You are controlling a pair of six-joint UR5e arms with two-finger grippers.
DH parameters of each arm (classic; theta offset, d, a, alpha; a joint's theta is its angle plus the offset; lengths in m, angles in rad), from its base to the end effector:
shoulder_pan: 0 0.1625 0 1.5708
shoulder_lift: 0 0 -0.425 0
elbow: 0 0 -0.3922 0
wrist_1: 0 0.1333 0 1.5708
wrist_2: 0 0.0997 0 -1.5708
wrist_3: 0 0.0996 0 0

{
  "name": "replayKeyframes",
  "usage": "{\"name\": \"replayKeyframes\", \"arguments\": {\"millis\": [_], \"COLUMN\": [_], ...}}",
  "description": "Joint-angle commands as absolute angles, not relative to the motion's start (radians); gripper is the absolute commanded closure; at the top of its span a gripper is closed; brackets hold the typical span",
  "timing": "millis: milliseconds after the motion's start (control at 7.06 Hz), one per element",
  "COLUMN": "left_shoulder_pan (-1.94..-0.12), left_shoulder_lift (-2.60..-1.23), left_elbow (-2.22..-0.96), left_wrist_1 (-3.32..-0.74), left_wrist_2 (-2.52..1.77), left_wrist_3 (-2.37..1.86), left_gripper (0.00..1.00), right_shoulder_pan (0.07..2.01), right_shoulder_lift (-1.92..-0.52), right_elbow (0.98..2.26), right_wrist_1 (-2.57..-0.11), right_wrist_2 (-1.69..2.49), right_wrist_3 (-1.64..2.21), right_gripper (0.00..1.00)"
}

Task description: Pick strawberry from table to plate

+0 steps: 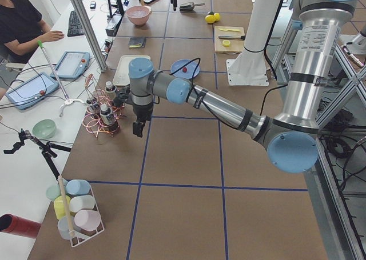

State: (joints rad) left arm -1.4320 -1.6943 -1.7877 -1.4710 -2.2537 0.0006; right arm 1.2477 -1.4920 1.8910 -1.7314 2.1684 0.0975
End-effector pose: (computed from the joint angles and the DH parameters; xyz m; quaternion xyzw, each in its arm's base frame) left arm 0.0046 -0.5419 0.5046 0.0899 0.3394 0.1052 0.9304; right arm -0.0890 -0.5093 0.4903 0.0501 -0.3096 -0.1416 0.9389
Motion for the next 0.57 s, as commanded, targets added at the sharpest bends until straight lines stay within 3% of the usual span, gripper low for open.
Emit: {"name": "replayKeyframes", "arguments": {"millis": [0, 425], "left_shoulder_pan": [-1.463, -1.520], "left_shoulder_lift": [-1.613, -1.534], "left_elbow": [-1.761, -1.741], "left_wrist_1": [-1.477, -1.477], "left_wrist_2": [-2.266, -2.267], "left_wrist_3": [0.074, 0.122], "left_gripper": [0.00, 0.00], "right_shoulder_pan": [1.475, 1.520], "right_shoulder_lift": [-1.667, -1.658], "right_elbow": [1.875, 1.800], "right_wrist_1": [-1.726, -1.706], "right_wrist_2": [2.274, 2.344], "right_wrist_3": [-0.076, -0.092], "right_gripper": [0.00, 0.00]}}
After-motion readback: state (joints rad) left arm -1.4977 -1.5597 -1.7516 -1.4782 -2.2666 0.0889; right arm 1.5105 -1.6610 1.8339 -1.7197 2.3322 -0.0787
